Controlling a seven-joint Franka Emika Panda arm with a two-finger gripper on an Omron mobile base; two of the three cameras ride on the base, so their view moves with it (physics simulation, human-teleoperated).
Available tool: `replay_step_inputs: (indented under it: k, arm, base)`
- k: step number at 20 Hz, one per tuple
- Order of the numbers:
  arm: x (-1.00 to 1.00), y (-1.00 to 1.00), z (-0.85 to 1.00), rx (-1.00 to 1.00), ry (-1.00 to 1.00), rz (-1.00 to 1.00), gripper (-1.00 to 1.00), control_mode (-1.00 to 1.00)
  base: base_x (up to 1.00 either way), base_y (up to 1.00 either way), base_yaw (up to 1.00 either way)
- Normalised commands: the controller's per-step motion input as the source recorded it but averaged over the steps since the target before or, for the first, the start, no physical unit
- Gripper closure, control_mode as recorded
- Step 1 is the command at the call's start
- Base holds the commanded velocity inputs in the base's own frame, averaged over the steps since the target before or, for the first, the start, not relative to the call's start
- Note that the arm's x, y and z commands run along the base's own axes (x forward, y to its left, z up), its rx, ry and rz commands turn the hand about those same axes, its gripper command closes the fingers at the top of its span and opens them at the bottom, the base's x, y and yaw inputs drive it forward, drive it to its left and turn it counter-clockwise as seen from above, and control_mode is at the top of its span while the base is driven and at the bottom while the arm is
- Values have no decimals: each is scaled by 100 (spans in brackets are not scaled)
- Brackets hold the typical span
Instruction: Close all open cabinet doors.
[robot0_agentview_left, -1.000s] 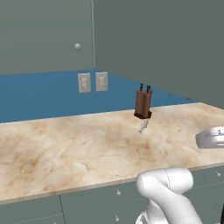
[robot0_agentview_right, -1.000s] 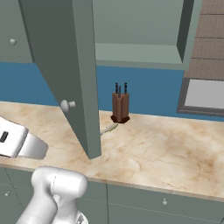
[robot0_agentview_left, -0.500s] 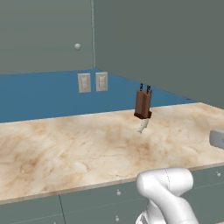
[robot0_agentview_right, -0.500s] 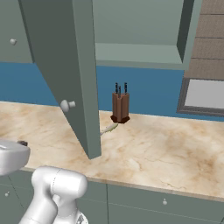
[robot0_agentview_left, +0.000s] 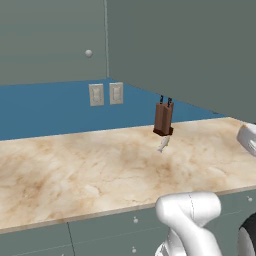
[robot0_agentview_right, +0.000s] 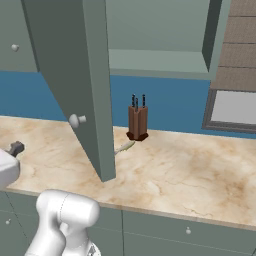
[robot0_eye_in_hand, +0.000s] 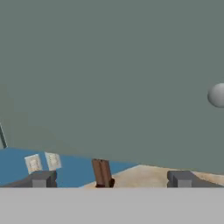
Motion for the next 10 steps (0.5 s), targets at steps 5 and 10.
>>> replay_step_inputs:
  k: [5,10]
  arm:
    - [29,0,17,0,-21,-25,-100,-100]
    - [27,-6,15,0,-8,-12,-100,-100]
  base:
    - [0,0,0]
    - [0,0,0]
